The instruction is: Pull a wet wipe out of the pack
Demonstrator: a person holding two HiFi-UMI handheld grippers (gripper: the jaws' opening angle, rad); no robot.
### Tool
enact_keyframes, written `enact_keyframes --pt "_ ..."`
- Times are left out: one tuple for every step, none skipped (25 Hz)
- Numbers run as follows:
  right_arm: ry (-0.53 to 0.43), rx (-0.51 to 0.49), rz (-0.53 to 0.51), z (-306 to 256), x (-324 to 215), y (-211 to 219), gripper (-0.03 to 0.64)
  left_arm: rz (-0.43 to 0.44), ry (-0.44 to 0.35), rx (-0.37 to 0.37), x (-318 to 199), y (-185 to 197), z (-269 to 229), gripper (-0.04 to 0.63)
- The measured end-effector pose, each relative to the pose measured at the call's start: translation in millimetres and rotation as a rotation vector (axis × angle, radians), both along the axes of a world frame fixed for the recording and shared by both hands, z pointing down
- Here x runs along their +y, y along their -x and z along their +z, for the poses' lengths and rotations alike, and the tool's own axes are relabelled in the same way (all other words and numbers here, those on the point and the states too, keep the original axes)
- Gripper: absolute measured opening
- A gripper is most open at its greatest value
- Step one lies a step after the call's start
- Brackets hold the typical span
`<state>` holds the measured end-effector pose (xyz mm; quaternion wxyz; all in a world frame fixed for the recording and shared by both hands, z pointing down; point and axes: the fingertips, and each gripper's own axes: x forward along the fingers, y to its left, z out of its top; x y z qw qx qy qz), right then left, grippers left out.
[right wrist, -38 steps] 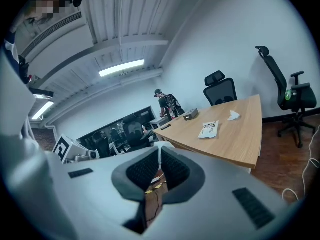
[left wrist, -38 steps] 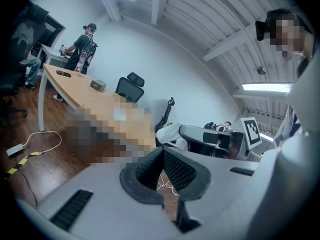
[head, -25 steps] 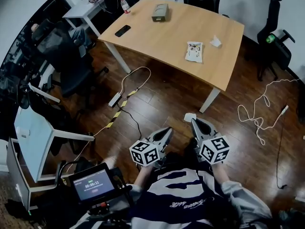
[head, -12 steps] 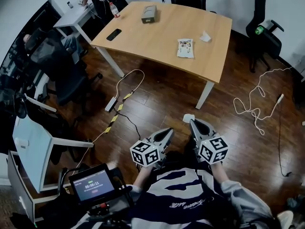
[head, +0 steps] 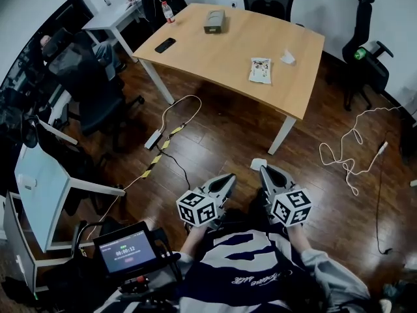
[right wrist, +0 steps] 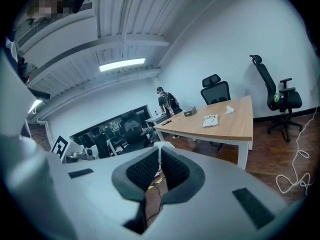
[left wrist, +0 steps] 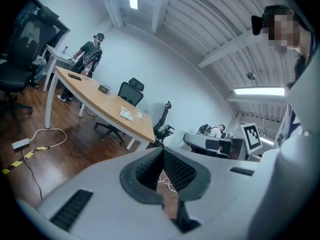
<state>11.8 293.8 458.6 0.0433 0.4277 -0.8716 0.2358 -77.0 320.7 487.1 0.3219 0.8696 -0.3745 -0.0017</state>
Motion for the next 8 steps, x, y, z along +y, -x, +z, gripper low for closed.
enact_keyframes --pt "0.000 0.001 -0.004 0.2 0.5 0.6 0.009 -0.005 0.001 0.000 0.8 0.9 0.3 0.003" --pt "0.000 0.002 -0.008 0.2 1.1 1.2 0.009 -0.009 0.001 0.000 1.6 1.8 0.7 0.003" --pt "-0.001 0.003 -0.010 0.1 1.9 2.0 0.009 -0.012 0.001 0.000 2.3 2.8 1.2 0.003" --pt "-0.003 0.004 -0.012 0.1 2.7 2.7 0.009 -0.015 0.001 0.001 2.8 3.7 1.6 0.003" --pt "-0.004 0.004 -0.014 0.2 3.6 3.3 0.009 -0.017 0.000 0.001 3.2 4.5 1.9 0.003" --pt "-0.004 0.005 -0.015 0.3 4.4 3.7 0.009 -0.019 0.000 0.002 3.7 5.1 2.2 0.003" --pt "-0.004 0.005 -0.017 0.5 5.3 3.9 0.009 -0.021 0.000 0.003 4.1 5.5 2.5 0.003" --pt "-0.004 0.006 -0.018 0.8 6.2 4.1 0.009 -0.023 0.000 0.003 4.6 5.9 2.9 0.003"
